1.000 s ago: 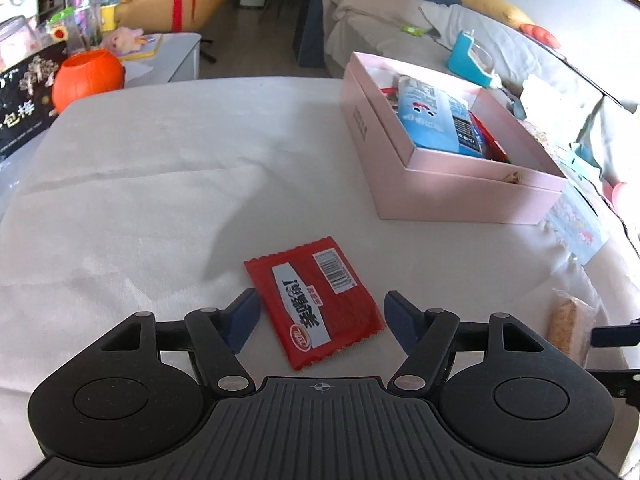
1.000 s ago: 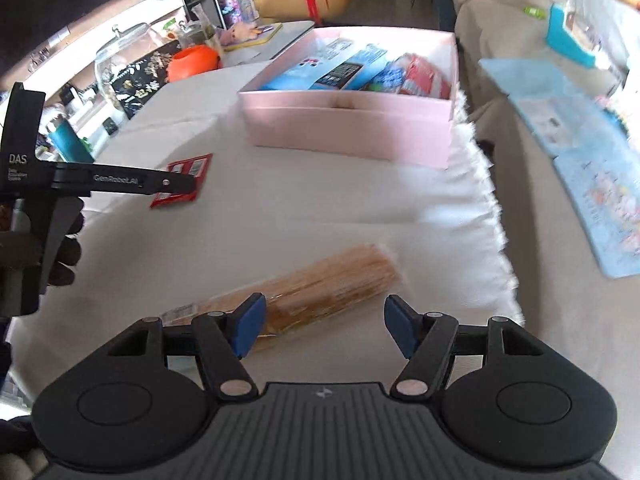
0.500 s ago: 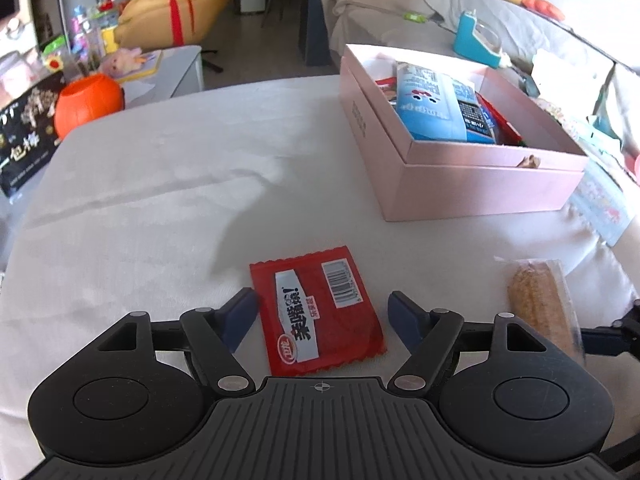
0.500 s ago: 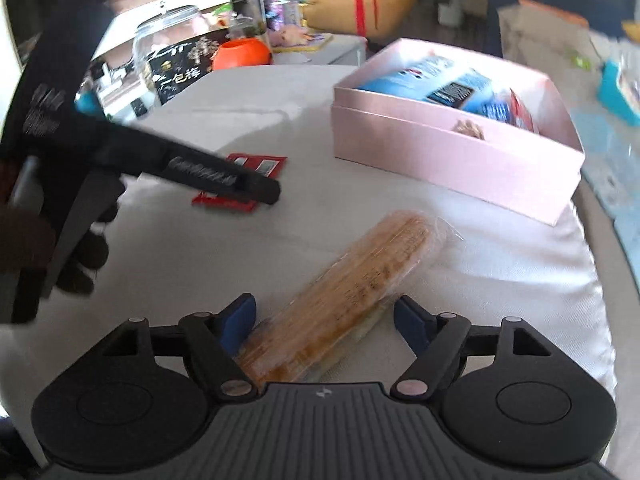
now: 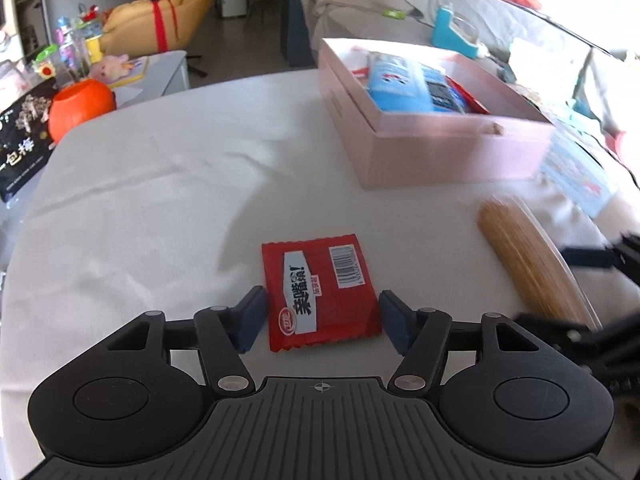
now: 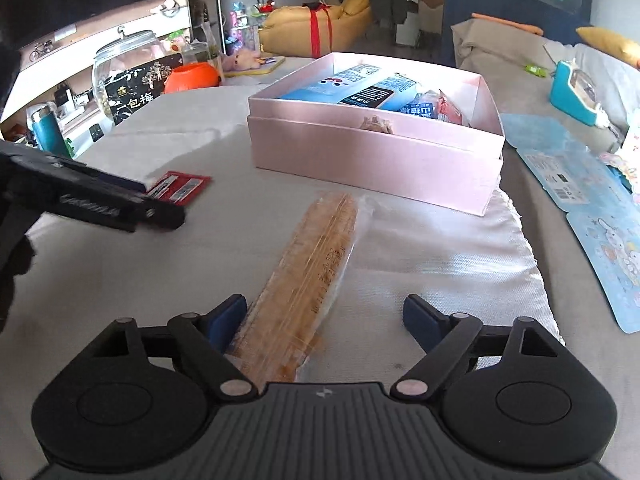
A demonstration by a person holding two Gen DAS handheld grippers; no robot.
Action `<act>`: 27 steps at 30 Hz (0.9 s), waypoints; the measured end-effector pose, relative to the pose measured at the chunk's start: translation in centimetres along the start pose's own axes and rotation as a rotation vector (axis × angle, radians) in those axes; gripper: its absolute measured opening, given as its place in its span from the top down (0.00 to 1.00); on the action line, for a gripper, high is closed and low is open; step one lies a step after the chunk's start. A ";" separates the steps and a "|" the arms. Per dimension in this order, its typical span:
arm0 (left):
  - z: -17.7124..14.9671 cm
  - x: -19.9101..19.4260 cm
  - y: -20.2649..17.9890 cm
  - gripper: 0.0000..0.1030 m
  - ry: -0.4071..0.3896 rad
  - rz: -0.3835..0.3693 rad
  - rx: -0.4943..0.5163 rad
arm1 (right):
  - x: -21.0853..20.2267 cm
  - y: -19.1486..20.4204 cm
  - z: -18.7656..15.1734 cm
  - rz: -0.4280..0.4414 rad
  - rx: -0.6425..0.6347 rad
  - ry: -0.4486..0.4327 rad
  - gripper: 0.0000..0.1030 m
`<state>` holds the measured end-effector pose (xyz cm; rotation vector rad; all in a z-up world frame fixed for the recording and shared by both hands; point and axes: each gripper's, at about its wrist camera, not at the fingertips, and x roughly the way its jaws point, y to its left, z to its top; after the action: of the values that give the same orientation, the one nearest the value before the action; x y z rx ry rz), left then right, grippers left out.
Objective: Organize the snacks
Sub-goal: 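Move the right tool to the wrapped bread stick while the left approaches the small red packet, then grasp the bread stick with the right tool while the left grasps the small red packet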
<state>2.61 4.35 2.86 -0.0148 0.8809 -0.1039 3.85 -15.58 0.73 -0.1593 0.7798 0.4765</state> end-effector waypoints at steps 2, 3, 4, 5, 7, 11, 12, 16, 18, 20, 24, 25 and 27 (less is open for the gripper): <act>-0.7 -0.6 -0.4 0.35 0.003 -0.006 0.013 | 0.2 0.2 -0.1 0.020 -0.003 0.004 0.01; -0.9 -0.7 -0.4 0.35 0.002 -0.009 0.013 | 0.5 0.4 0.0 0.010 -0.007 0.007 0.00; -1.1 -0.8 -0.5 0.35 -0.001 -0.009 0.012 | 0.6 0.8 0.0 -0.010 -0.010 0.009 0.00; -1.3 -0.9 -0.6 0.35 -0.005 -0.006 0.012 | 0.7 1.2 0.1 -0.027 -0.008 0.012 0.00; -1.3 -0.8 -0.6 0.34 -0.012 -0.001 0.010 | 0.8 1.3 0.4 -0.042 0.013 0.022 0.00; -1.3 -0.7 -0.8 0.29 -0.015 -0.006 -0.002 | 0.9 1.4 0.5 -0.045 0.014 0.029 0.00; -1.4 -0.7 -0.9 0.27 -0.016 -0.009 -0.003 | 1.0 1.3 0.6 -0.037 0.000 0.034 0.00; -1.6 -0.7 -1.0 0.25 -0.024 -0.007 0.002 | 1.7 0.7 2.0 -0.015 0.004 0.046 0.03; -1.7 -0.7 -1.1 0.25 -0.031 -0.005 0.006 | 2.1 0.7 2.3 -0.044 0.007 0.031 0.09; -1.9 -0.7 -1.2 0.24 -0.039 -0.001 0.018 | 2.4 0.7 2.5 -0.052 0.010 0.025 0.10; -1.8 -0.6 -1.3 0.23 -0.041 0.000 0.021 | 2.3 0.8 2.4 -0.056 0.006 0.016 0.11; -1.6 -0.5 -1.2 0.23 -0.035 -0.004 0.020 | 2.3 0.7 2.3 -0.053 0.006 0.014 0.11; -1.0 -0.3 -1.0 0.25 -0.026 -0.008 0.016 | 2.1 0.6 2.2 -0.049 0.008 0.012 0.11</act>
<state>1.53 3.37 2.50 -0.0054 0.8543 -0.1182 6.27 -13.63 0.76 -0.1735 0.7881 0.4258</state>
